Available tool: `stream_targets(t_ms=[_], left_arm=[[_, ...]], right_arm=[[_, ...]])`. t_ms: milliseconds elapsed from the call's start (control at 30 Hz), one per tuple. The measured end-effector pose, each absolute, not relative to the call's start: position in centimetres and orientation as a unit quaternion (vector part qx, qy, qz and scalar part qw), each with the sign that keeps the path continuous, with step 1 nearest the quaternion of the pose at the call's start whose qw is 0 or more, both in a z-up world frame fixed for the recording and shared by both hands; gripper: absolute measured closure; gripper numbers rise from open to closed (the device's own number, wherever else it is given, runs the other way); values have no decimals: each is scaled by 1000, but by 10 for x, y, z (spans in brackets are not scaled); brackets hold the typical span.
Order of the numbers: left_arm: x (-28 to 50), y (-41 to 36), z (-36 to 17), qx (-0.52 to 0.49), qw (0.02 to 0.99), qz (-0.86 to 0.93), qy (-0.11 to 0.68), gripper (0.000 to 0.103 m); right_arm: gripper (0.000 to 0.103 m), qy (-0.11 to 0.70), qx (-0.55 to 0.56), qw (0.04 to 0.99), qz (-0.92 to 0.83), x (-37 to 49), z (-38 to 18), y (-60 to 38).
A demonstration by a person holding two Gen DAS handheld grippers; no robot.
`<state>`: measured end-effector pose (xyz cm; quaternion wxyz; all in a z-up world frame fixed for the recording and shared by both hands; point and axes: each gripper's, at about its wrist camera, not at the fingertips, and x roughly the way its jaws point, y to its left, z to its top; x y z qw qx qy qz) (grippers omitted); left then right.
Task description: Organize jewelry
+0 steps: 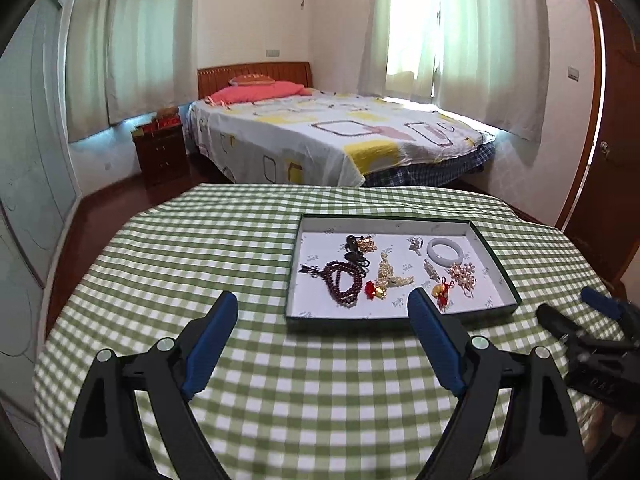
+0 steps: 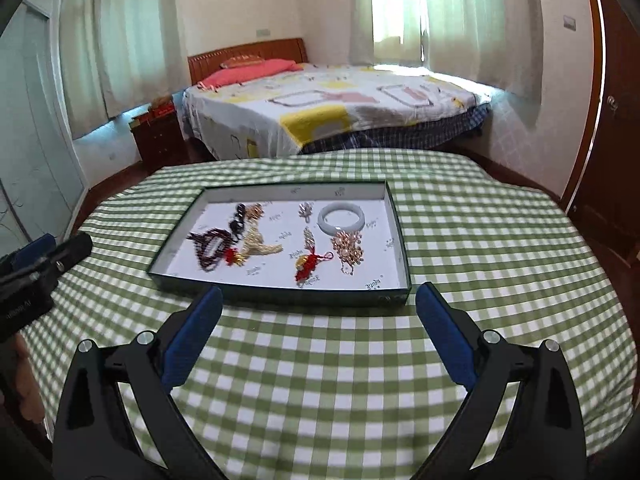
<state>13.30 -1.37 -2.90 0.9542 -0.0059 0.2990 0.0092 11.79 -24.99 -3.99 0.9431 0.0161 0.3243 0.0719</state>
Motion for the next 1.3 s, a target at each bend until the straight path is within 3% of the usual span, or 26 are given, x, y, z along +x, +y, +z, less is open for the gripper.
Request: stream_targets(t_ms=[567, 1300], left_arm=[[36, 4, 37, -21, 973, 30, 227, 18], [11, 0, 57, -13, 982, 22, 186, 18]], right_arm=[[5, 247, 3, 965, 89, 15, 42, -251], [5, 215, 5, 972, 93, -9, 62, -253]])
